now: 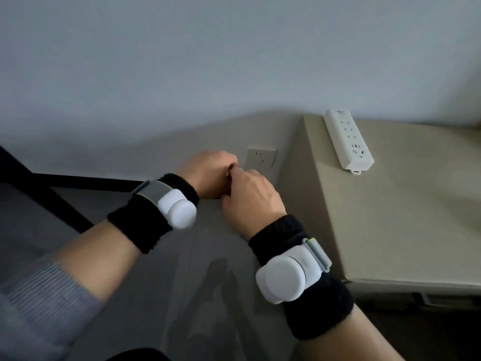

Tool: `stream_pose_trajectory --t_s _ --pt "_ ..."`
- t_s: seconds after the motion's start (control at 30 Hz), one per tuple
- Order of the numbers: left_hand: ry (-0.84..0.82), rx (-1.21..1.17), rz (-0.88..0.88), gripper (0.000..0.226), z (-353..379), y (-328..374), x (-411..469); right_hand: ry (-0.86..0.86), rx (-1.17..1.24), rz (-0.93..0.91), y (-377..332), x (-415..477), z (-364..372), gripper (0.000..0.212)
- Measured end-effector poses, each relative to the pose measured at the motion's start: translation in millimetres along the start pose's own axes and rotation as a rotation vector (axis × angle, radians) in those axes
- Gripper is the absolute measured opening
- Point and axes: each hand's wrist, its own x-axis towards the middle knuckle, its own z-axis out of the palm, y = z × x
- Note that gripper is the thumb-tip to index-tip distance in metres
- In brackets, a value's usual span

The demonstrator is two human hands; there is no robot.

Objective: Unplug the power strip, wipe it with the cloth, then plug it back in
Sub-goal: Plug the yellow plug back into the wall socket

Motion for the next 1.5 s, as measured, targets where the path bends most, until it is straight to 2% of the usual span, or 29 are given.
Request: stream_pose_trajectory --t_s 0.2,0.5,0.57,0.7,0.77,0.93,1.03,1.1,1.23,1.33,1.5 --pt "-0.012 -0.056 -0.074 0.023 55.7 -31.2 5.3 -0.037 0.044 0.13 15.1 19.2 70.6 0.029" --pt "-0.072 -0.177 -0.028 0.022 147.6 -40.7 47.0 -0.046 0.138 0.339 74.3 53.3 146.3 0.024" --pt "-0.07 -0.205 -0.017 0.023 169.5 -41.2 59.8 -0.039 0.145 0.368 86.3 54.2 161.1 0.027" --pt "-0.069 -0.227 -0.015 0.027 215.7 -49.1 90.6 -0.025 0.147 0.46 112.1 53.1 188.8 0.054" --pt "-0.077 -0.23 -0.017 0.026 238.5 -51.6 109.7 0.003 0.188 0.518 123.6 56.0 201.0 0.059" --pt "-0.131 -0.306 -0.032 0.027 281.3 -39.7 155.1 -0.003 0.209 0.593 143.7 61.4 218.8 0.057" --pt "-0.174 -0.345 -0.066 0.029 304.7 -26.3 172.5 -0.021 0.197 0.606 148.1 62.0 226.0 0.065" --pt "-0.244 -0.359 -0.027 0.034 322.0 -18.5 182.3 -0.029 0.233 0.621 152.0 64.3 229.8 0.069" --pt "-0.344 -0.233 0.068 0.051 342.1 -22.6 190.7 -0.022 0.272 0.638 155.7 66.1 233.3 0.064" --pt "-0.375 -0.187 0.057 0.047 343.1 -23.6 191.5 -0.034 0.278 0.642 157.9 68.3 233.6 0.064" --pt "-0.247 -0.306 -0.039 0.032 339.6 -22.9 183.2 -0.053 0.277 0.651 156.5 69.2 232.4 0.068"
